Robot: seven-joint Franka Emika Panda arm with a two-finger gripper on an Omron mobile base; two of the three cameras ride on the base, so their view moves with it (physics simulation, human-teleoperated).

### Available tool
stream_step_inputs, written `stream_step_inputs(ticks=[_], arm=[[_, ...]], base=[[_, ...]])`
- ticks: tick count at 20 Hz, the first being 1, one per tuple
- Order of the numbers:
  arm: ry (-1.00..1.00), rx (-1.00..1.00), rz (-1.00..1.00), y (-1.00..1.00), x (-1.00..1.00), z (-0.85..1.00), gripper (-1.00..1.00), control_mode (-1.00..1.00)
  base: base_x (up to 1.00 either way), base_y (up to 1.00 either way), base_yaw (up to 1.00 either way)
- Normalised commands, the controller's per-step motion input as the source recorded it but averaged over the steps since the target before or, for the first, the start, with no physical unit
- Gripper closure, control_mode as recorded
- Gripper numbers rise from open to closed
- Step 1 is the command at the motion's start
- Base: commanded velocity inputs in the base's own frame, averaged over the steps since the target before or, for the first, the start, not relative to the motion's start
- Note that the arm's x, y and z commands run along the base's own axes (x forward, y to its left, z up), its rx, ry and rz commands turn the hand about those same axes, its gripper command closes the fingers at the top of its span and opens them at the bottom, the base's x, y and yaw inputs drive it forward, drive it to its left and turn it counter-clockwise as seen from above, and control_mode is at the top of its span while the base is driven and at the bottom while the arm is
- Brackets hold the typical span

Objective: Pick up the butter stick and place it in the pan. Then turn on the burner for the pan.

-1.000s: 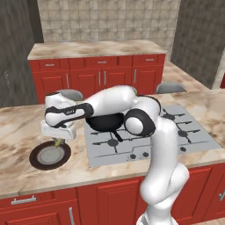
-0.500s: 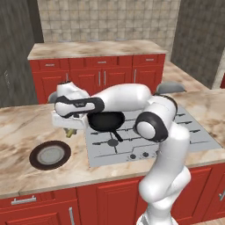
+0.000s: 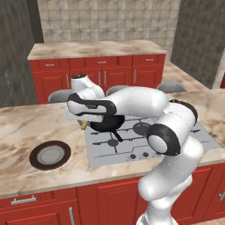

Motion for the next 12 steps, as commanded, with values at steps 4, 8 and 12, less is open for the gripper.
stream_step_inputs(ticks=[4,8,12], arm=[[-0.09,0.04,0.09,-0.81,0.0,0.03,1.0,-1.0],[-0.01,0.1,0.11,-0.87,0.09,0.0,1.0,-1.0],[0.0,0.13,0.12,-0.87,0.14,0.0,1.0,-1.0]], base=[[0.0,0.0,0.0],[0.0,0.0,0.0],[0.0,0.0,0.0]])
